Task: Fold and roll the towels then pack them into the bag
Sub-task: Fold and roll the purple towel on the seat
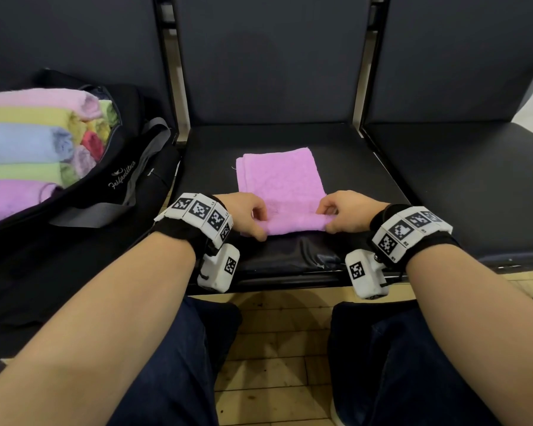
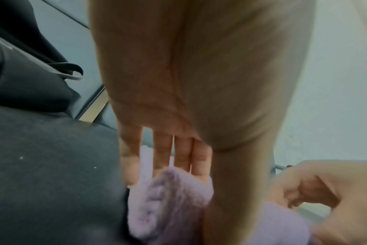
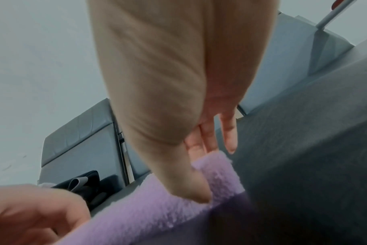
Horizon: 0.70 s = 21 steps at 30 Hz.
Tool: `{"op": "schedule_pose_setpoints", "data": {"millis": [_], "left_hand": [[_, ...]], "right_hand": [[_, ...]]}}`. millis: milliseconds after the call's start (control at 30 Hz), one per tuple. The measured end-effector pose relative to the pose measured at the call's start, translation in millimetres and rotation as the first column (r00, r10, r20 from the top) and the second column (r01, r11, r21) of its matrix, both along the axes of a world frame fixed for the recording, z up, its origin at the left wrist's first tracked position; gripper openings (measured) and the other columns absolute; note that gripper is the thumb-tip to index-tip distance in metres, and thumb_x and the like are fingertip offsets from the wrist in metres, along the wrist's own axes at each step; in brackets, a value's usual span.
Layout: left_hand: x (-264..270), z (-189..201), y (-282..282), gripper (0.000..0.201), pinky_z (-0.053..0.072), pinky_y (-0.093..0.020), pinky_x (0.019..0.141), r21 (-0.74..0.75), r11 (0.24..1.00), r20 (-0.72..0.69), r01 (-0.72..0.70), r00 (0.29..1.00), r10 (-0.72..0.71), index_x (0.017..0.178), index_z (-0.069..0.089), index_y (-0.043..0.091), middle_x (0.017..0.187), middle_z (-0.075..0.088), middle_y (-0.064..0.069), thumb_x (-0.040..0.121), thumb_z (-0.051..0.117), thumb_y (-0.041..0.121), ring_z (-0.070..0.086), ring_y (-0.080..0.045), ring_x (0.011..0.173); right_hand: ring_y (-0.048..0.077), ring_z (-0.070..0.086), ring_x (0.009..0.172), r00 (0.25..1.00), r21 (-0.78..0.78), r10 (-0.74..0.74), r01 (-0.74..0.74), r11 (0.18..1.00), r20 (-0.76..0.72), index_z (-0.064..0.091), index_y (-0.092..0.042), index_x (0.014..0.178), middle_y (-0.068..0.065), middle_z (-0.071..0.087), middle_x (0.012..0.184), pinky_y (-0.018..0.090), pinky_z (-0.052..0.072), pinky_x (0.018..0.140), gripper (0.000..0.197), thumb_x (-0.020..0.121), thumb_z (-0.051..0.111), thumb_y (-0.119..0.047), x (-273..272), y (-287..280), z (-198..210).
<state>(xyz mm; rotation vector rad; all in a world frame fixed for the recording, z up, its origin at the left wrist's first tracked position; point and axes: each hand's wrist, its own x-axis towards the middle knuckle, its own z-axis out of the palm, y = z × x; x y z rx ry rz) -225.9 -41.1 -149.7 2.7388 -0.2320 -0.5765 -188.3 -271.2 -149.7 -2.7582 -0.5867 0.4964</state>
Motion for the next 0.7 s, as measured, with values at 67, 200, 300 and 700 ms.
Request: {"op": "schedule_pose_setpoints", "data": {"millis": [67, 200, 300, 700], "left_hand": [[1, 0, 1, 0.033, 0.046, -0.026, 0.079, 0.026, 0.999, 0.008, 0.022, 1.000, -0.022, 0.112, 0.060, 0.015, 0.104, 0.061, 0.000, 0.081, 0.070, 0.017, 0.057, -0.018, 0.093], [5, 0, 3, 0.030, 0.041, -0.026, 0.080, 0.019, 0.998, 0.027, -0.064, 0.998, 0.064, 0.121, 0.052, 0.014, 0.115, 0.062, -0.007, 0.092, 0.051, 0.022, 0.055, -0.021, 0.096], [9, -4, 3, 0.028, 0.042, -0.029, 0.080, -0.065, 0.984, 0.029, -0.169, 0.985, 0.171, 0.122, 0.046, 0.012, 0.112, 0.062, -0.010, 0.095, 0.045, 0.019, 0.056, -0.025, 0.093], [8, -4, 2, 0.023, 0.038, -0.022, 0.082, -0.027, 0.999, 0.170, -0.017, 0.985, 0.021, 0.109, 0.064, 0.013, 0.115, 0.051, -0.007, 0.087, 0.057, 0.008, 0.050, -0.021, 0.095]], "right_hand": [[0.018, 0.053, 0.089, 1.000, 0.023, 0.010, -0.010, 1.000, 0.008, 0.060, -0.014, 0.110, 0.001, 0.057, 0.100, 0.023, 0.040, 0.075, 0.029, 0.081, 0.065, -0.008, 1, 0, -2], [0.022, 0.052, 0.091, 1.000, 0.063, 0.003, -0.003, 0.998, 0.006, 0.055, -0.013, 0.116, 0.005, 0.056, 0.104, 0.024, 0.036, 0.076, 0.026, 0.090, 0.052, -0.011, 4, 3, -4], [0.025, 0.052, 0.114, 1.000, 0.043, -0.023, 0.023, 0.999, -0.013, 0.059, -0.011, 0.122, 0.008, 0.058, 0.123, 0.024, 0.036, 0.089, 0.031, 0.096, 0.041, -0.011, 9, 5, -7], [0.012, 0.051, 0.075, 0.981, 0.170, -0.015, -0.019, 0.985, 0.196, 0.068, -0.009, 0.090, -0.002, 0.056, 0.088, 0.022, 0.038, 0.077, 0.012, 0.083, 0.059, -0.005, 10, 5, -7]]}}
